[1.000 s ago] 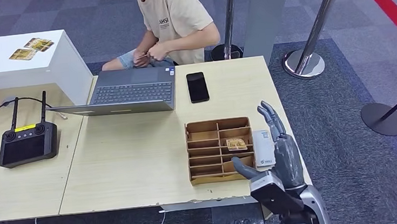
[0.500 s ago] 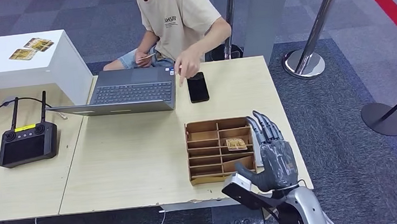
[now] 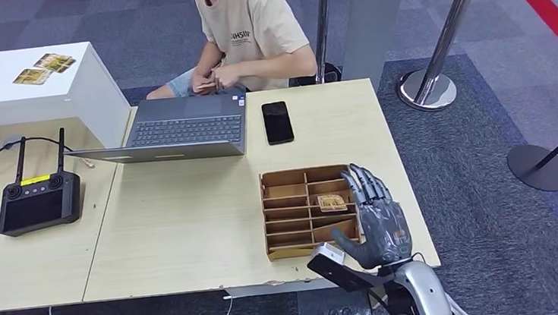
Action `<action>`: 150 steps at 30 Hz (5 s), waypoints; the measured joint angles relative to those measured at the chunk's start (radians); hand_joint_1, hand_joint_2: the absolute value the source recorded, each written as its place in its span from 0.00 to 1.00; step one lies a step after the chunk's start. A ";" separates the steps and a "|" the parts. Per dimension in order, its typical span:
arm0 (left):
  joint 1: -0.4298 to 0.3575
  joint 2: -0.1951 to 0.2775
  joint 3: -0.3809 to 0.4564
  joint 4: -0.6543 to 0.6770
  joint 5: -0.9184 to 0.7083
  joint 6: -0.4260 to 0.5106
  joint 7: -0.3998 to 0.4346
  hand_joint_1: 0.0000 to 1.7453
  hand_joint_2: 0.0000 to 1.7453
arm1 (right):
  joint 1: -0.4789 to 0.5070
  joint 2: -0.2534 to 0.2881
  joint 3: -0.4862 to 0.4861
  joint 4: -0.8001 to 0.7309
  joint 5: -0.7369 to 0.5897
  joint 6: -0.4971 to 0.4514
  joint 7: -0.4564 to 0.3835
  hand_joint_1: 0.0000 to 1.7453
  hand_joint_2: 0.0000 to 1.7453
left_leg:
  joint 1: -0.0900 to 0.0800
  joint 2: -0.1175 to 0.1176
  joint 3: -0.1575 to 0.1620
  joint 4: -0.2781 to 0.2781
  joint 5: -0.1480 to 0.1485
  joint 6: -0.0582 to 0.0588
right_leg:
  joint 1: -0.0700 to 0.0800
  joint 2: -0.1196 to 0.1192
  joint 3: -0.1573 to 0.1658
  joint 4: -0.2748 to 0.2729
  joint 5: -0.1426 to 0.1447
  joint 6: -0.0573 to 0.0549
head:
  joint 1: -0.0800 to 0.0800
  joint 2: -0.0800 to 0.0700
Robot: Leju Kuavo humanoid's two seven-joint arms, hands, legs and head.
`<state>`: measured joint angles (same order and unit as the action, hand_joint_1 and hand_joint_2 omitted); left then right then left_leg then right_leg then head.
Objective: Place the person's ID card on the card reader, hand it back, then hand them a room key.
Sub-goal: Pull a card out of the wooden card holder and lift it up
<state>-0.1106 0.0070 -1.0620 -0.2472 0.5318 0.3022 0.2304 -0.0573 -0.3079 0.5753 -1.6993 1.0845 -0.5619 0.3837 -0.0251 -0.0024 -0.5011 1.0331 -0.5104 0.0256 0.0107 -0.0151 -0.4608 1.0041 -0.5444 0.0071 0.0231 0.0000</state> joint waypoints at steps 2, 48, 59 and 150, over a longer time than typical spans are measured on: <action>0.000 0.000 0.000 0.000 -0.001 0.000 0.000 0.00 0.00 | -0.001 0.000 0.002 0.009 0.000 -0.002 0.000 1.00 1.00 | 0.000 0.000 0.000 0.000 0.000 0.000 | 0.000 0.000 0.000 0.000 0.000 0.000 | 0.000 0.000; 0.000 0.002 -0.002 0.000 0.011 0.014 -0.010 0.00 0.00 | -0.018 0.019 0.016 0.085 -0.016 -0.040 -0.031 0.40 1.00 | 0.000 0.000 0.000 0.000 0.000 0.000 | 0.000 0.000 0.000 0.000 0.000 0.000 | 0.000 0.000; 0.000 0.002 -0.002 0.000 0.011 0.012 -0.010 0.00 0.00 | -0.018 0.019 0.016 0.087 -0.018 -0.045 -0.031 0.51 1.00 | 0.000 0.000 0.000 0.000 0.000 0.000 | 0.000 0.000 0.000 0.000 0.000 0.000 | 0.000 0.000; -0.002 0.002 -0.030 0.000 -0.027 -0.012 -0.010 0.00 0.00 | -0.158 0.054 0.016 0.301 -0.123 0.029 -0.107 0.45 1.00 | 0.000 0.000 0.000 0.000 0.000 0.000 | 0.000 0.000 0.000 0.000 0.000 0.000 | 0.000 0.000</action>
<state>-0.1124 0.0088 -1.0917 -0.2476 0.5047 0.2901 0.2209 -0.2157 -0.2539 0.5909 -1.3982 0.9613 -0.5333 0.2766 -0.0250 -0.0023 -0.5010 1.0332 -0.5104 0.0256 0.0107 -0.0151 -0.4608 1.0041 -0.5443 0.0071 0.0230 0.0000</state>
